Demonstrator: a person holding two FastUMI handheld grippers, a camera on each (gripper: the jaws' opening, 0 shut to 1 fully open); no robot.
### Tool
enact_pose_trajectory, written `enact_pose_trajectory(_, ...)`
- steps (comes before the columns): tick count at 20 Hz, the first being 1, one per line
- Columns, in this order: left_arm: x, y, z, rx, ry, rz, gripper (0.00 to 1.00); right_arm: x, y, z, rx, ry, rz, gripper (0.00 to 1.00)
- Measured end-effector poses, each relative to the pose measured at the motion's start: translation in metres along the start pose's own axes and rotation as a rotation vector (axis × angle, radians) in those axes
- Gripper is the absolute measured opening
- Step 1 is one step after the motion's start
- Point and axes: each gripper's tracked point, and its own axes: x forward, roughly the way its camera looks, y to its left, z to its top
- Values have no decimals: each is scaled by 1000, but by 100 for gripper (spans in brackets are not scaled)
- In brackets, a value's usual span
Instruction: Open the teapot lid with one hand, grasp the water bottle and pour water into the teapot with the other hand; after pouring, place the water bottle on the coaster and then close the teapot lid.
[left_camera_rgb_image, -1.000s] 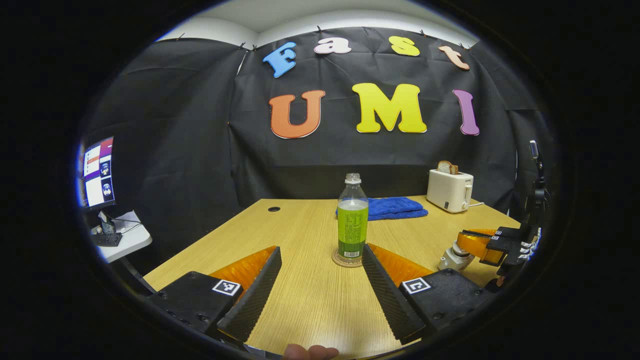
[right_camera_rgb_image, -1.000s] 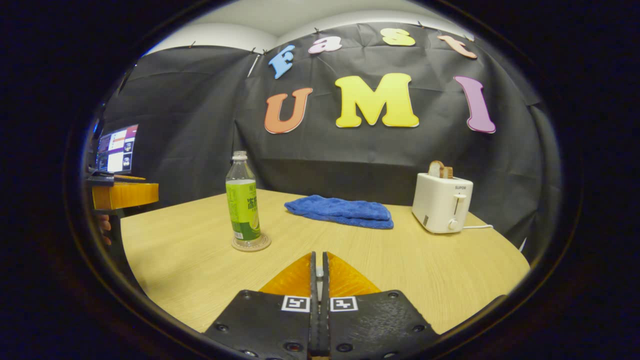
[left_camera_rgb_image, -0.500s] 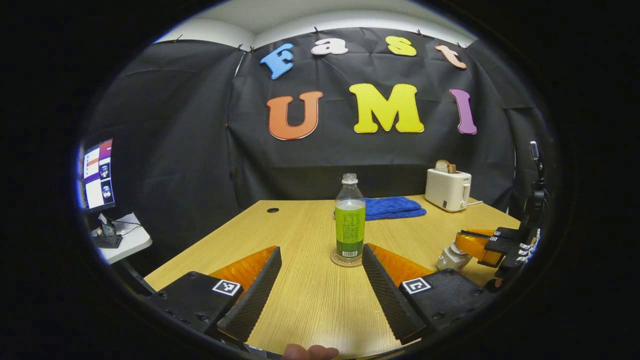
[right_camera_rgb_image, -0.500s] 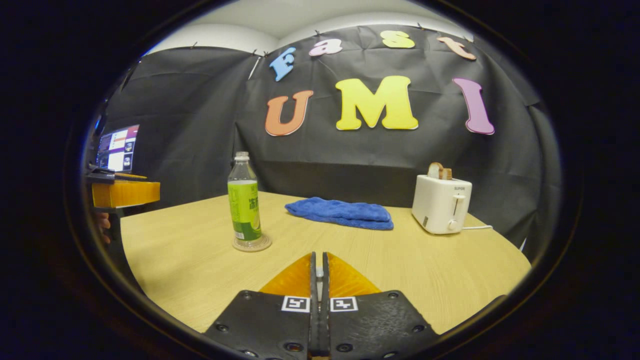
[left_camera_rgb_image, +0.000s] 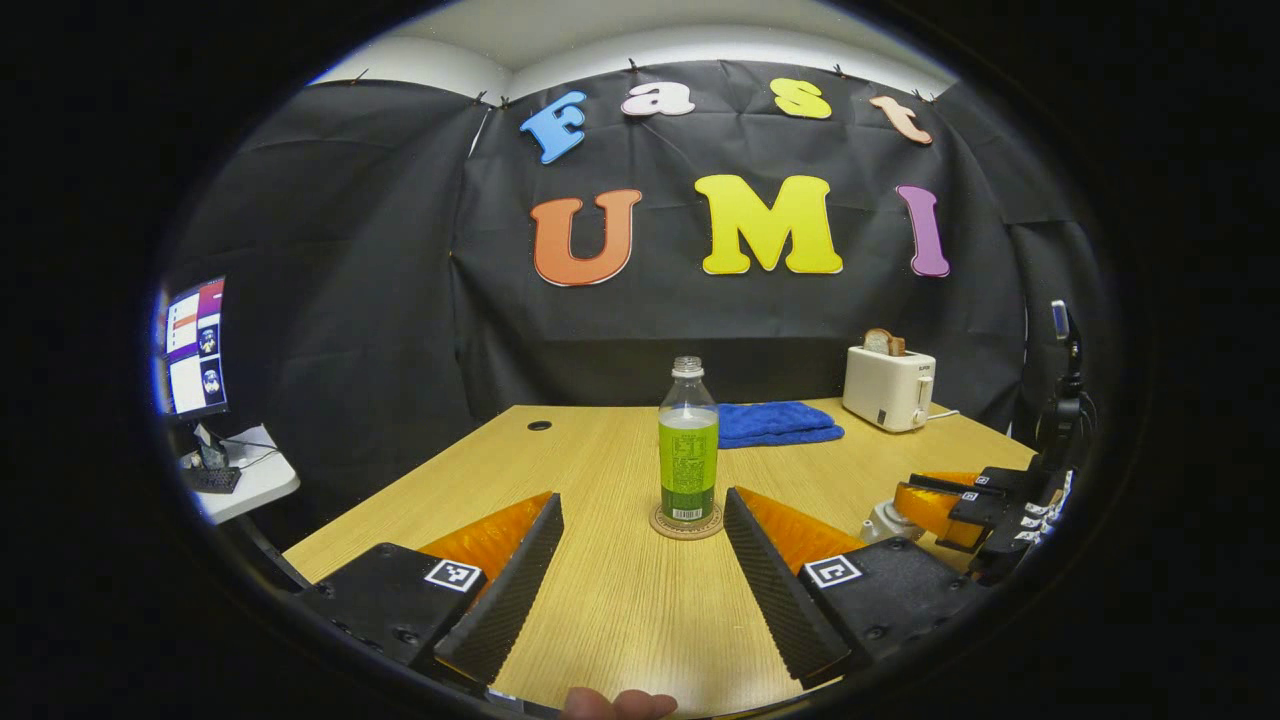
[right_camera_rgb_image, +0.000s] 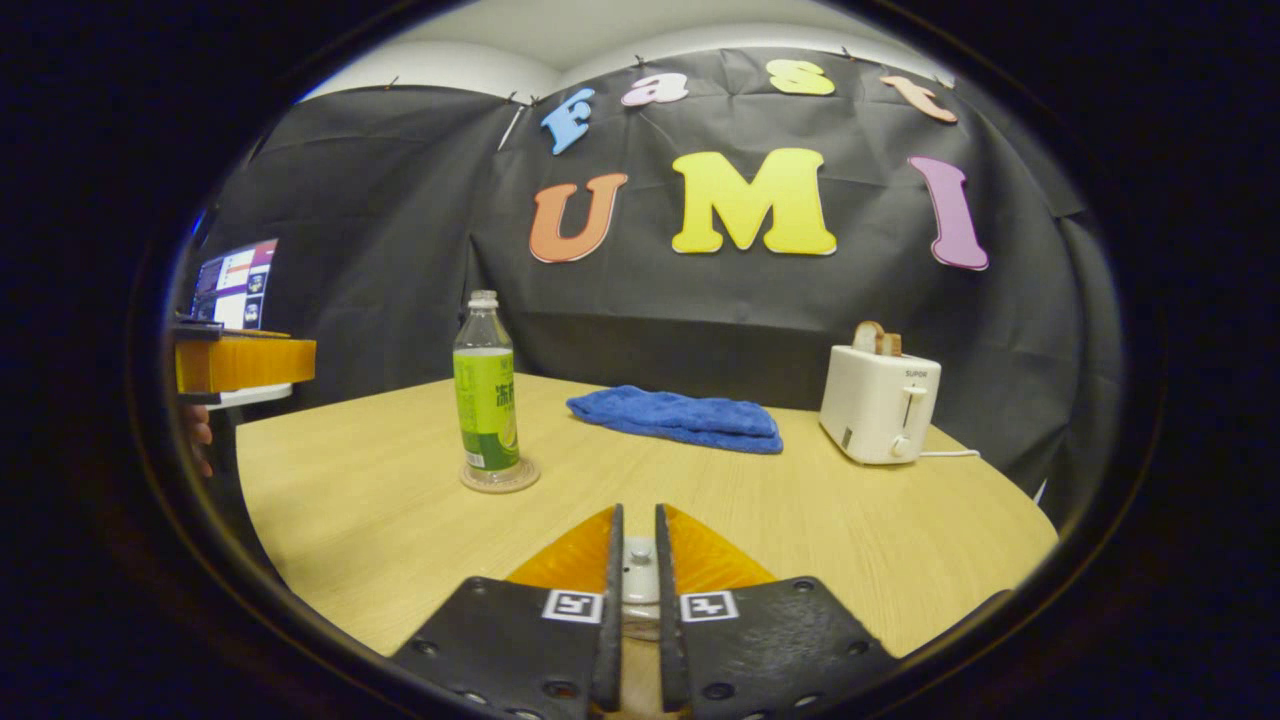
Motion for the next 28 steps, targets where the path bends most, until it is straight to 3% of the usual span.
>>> enact_pose_trajectory(3,-2,-9,9,-16,-25,-9,100,-13,-7,22,-1,-58,-34,75)
enact_pose_trajectory(5,-5,-20,16,-30,-43,-27,100,-26,-14,43,22,-113,-69,96)
enact_pose_trajectory(14,-19,-68,48,-51,-144,-94,100,-97,-58,95,50,-254,-250,95)
enact_pose_trajectory(28,-39,-81,56,-45,-215,-126,100,-142,-48,104,22,-284,-339,95)
